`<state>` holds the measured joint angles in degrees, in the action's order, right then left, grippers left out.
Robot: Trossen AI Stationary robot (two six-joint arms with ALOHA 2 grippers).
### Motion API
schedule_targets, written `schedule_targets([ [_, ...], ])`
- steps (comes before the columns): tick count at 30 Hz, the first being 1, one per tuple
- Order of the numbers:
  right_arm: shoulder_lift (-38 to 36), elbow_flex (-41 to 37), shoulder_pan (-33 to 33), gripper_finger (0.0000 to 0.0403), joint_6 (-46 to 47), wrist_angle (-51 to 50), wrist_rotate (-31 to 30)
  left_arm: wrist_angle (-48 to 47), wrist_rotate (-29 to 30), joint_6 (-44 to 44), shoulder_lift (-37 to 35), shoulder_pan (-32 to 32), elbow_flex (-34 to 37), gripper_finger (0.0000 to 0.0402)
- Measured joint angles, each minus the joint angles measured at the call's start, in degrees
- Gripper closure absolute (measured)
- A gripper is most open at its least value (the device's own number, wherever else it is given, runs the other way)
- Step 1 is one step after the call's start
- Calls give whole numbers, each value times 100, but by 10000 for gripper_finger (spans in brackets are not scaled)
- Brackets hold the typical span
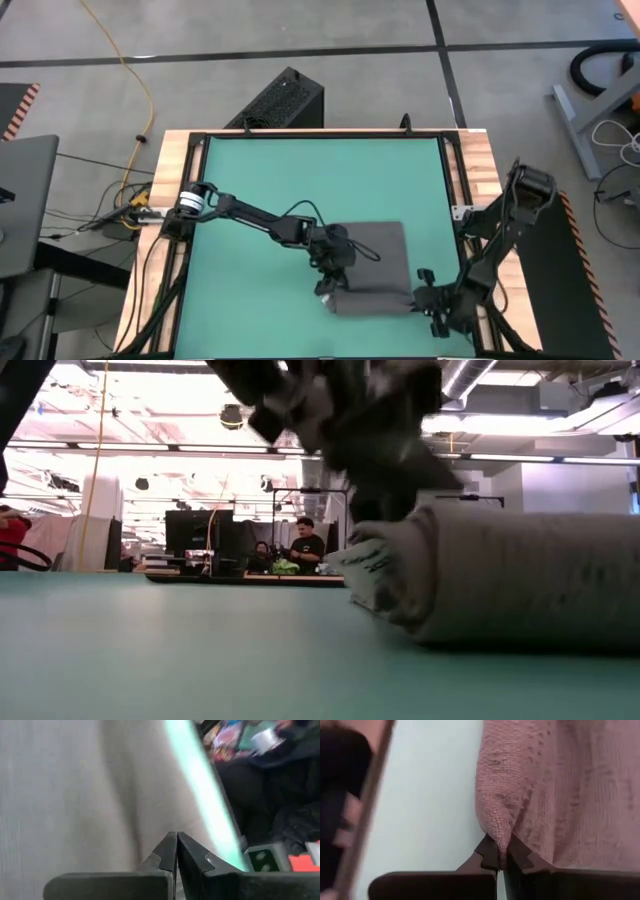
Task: Roll towel
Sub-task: Roll the gray towel
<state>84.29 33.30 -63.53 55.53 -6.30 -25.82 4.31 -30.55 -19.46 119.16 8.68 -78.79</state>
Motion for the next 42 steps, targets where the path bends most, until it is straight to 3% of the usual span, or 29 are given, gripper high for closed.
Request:
schedule_targets([
  [6,-691,-1201,68,382,1061,1648,123,954,558,152,-78,531,-23,402],
  [11,-831,-1580,386,382,1225,2226,533,978,2059,653,-73,1064,-24,402],
  [16,-812,-1580,829,382,1014,2285,1118,278,3352,957,-73,1179,-24,402],
  [24,-824,-1578,1094,382,953,2317,1277,287,3174,1284,-73,1402,-24,394],
  [28,-824,-1578,1170,382,955,2325,1381,320,3208,1372,-77,1503,-26,359],
  [34,-823,-1578,1193,382,957,2358,1410,304,3532,1476,-78,1585,-27,271],
  [42,-823,-1578,1193,382,955,2356,1416,313,4727,2194,-84,1796,-30,170],
])
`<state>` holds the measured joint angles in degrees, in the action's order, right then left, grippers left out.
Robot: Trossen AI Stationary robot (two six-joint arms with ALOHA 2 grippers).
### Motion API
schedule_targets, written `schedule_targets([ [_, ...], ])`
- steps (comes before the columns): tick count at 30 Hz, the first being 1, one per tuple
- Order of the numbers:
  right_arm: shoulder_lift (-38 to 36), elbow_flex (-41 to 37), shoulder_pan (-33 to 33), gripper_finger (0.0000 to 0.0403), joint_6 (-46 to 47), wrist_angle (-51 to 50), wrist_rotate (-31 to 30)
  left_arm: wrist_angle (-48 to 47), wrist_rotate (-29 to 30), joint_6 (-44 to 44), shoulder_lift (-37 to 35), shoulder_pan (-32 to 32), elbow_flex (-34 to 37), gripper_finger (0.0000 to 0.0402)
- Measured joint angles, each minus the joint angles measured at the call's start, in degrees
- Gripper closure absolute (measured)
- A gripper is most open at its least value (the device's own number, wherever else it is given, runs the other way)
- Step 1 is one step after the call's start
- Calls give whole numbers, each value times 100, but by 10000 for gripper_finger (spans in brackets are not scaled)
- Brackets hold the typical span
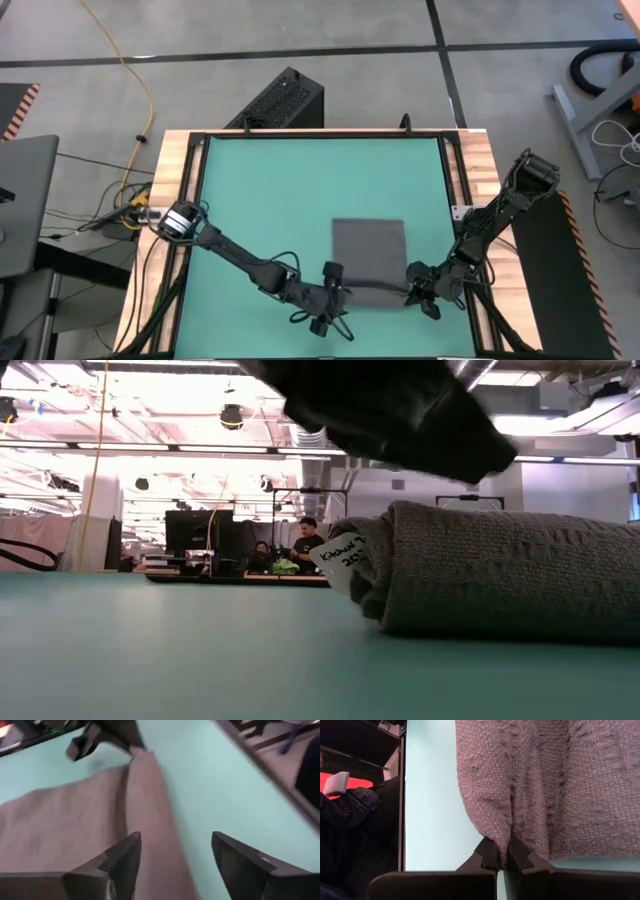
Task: Roll towel
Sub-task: Roll the gray towel
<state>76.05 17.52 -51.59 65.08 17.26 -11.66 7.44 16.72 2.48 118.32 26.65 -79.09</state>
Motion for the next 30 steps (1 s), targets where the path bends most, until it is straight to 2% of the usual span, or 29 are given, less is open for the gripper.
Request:
schedule_targets([
  [2,0,0,0,382,0,2,31,-180,149,-98,22,14,0,154],
  [6,0,0,0,382,-2,3,75,-255,85,-482,127,3,80,136],
  [14,0,4,0,382,173,-7,90,-290,-2,-896,273,-16,79,140],
  [18,0,4,0,382,435,-13,90,-347,-42,-1281,275,-48,79,193],
  [22,0,4,0,382,828,-2,90,-408,-167,-1711,275,-63,79,282],
  [24,0,6,-8,381,1089,19,93,-516,-574,-2078,275,-111,79,331],
  [26,0,9,-45,381,1322,72,132,-526,-1256,-2406,275,-191,79,370],
  [30,2,52,-150,381,1564,355,243,-535,-2194,-3156,275,-303,79,371],
])
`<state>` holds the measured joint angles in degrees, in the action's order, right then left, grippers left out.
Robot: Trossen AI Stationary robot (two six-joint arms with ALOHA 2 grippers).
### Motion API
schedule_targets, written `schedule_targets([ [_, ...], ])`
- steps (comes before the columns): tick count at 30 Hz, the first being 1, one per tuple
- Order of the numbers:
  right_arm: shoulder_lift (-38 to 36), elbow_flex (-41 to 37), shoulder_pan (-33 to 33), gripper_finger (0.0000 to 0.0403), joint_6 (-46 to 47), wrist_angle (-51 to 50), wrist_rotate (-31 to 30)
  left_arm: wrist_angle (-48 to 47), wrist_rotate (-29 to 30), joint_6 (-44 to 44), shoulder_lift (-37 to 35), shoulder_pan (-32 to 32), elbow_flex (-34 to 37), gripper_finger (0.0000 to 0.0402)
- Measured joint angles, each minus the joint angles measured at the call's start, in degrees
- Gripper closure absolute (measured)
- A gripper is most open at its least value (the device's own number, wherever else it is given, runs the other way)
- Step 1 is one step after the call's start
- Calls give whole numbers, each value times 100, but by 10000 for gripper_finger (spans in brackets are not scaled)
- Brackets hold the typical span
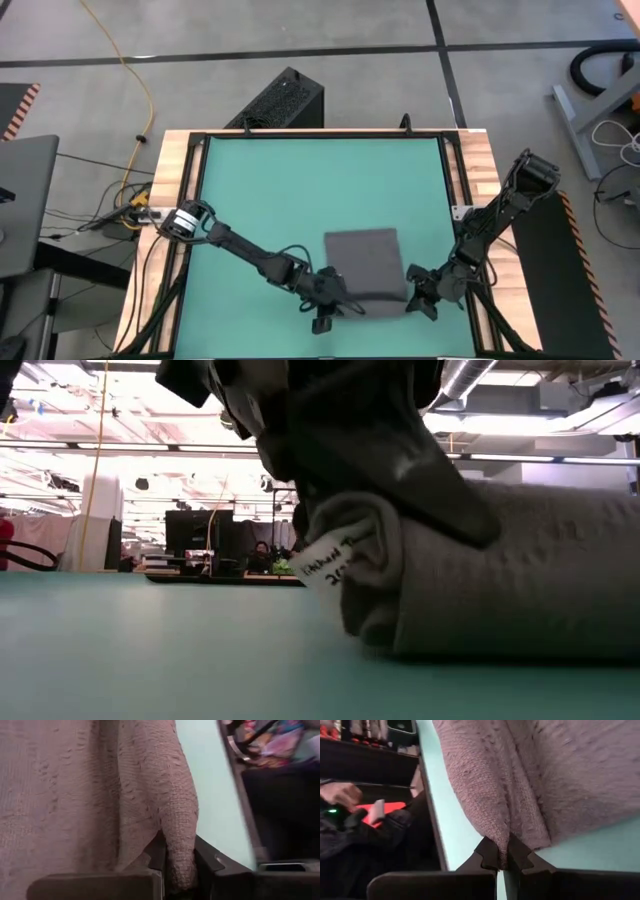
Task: Roll towel
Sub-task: Roll the gray towel
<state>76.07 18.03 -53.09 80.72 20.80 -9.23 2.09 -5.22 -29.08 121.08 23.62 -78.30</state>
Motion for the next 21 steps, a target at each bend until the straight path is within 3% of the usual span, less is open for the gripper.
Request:
schedule_targets([
  [6,15,275,-83,348,-312,18,-87,-43,-654,-949,-2,-55,195,371],
  [11,5,460,2,275,-1475,-74,79,-116,-867,-1555,-7,-96,385,371],
  [16,4,727,40,209,-2197,-302,740,-140,-1005,-2031,-15,-275,437,371],
  [21,21,1375,-296,186,-3192,-642,-34,-140,-1264,-2123,-13,-473,444,371],
])
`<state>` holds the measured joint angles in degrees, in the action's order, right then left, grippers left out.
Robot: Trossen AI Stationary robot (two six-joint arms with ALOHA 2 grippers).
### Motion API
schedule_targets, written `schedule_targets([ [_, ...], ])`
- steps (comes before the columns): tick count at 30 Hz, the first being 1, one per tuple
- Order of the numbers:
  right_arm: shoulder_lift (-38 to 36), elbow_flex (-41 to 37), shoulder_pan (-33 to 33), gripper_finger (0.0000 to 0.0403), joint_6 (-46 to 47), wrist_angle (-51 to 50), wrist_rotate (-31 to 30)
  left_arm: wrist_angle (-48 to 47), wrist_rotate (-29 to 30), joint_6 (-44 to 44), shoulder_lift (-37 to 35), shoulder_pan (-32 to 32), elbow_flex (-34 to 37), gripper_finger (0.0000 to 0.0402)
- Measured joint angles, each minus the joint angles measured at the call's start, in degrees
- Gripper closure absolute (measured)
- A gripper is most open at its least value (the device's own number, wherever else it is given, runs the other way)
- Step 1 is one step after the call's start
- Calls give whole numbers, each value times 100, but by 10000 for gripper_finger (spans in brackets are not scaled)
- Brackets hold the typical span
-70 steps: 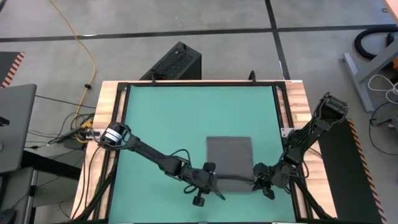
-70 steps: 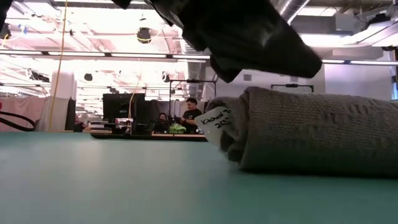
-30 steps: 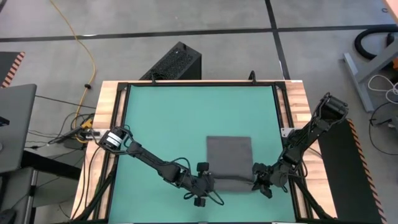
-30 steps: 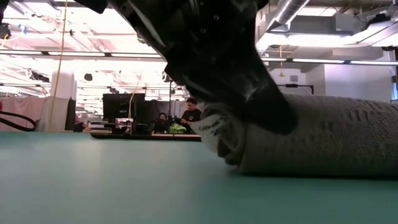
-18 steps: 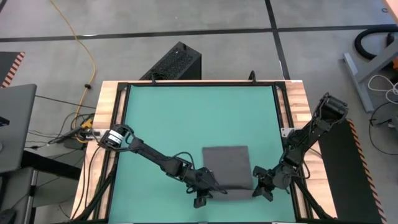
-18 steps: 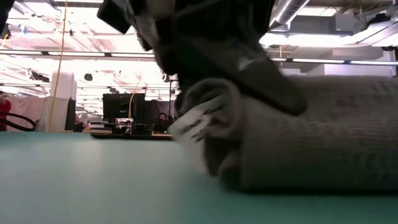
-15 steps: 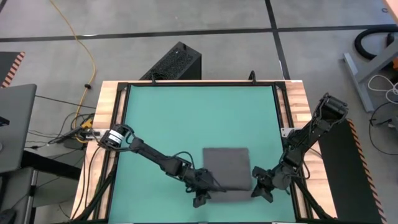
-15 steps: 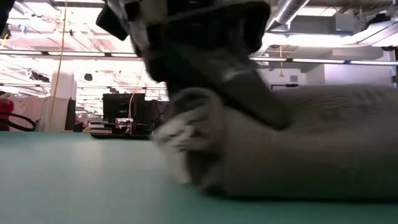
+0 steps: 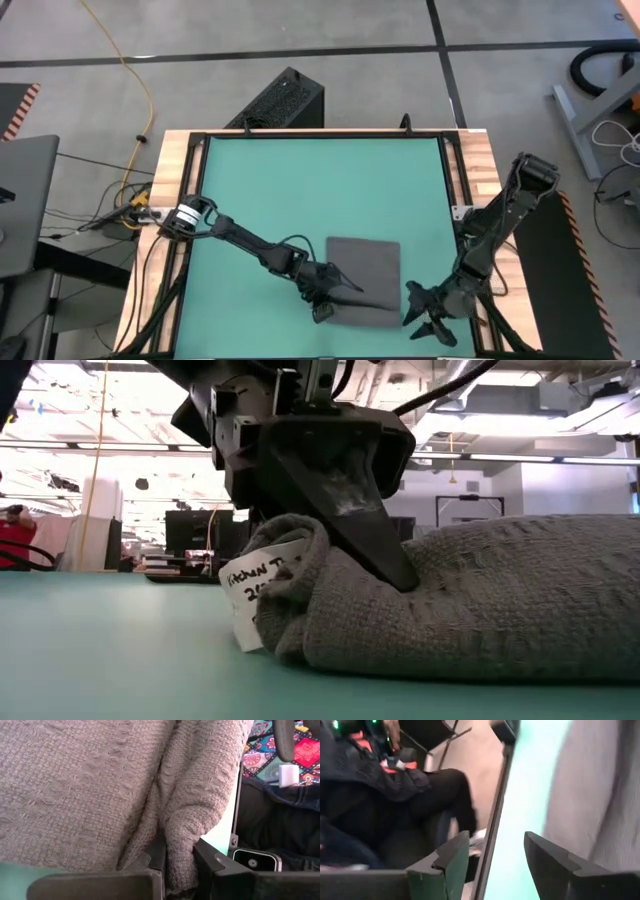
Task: Roll towel
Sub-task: Roll the gray towel
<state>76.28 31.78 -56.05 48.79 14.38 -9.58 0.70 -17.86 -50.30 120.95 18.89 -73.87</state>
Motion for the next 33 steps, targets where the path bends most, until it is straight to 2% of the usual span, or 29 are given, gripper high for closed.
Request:
schedule_targets([
  [5,249,905,-410,193,-1353,-1055,-1260,-33,-129,-4,0,-76,0,371],
  [9,827,1424,-585,197,-2499,-1505,-2039,-40,-238,-46,0,-118,2,371],
  [13,1539,1846,-696,193,-3103,-1879,-2490,-43,-284,-75,0,-126,4,371],
  [20,2211,2557,-774,180,-3042,-2825,-2850,-40,-347,-140,2,-126,4,368],
  [23,2269,2632,-773,177,-2782,-3205,-2945,-41,-421,-142,4,-126,4,342],
  [27,2274,2546,-703,175,-1911,-3804,-2963,-36,-424,-120,4,-126,4,299],
  [33,2313,2273,-666,182,-1516,-3622,-3006,6,-514,-78,4,-170,4,255],
])
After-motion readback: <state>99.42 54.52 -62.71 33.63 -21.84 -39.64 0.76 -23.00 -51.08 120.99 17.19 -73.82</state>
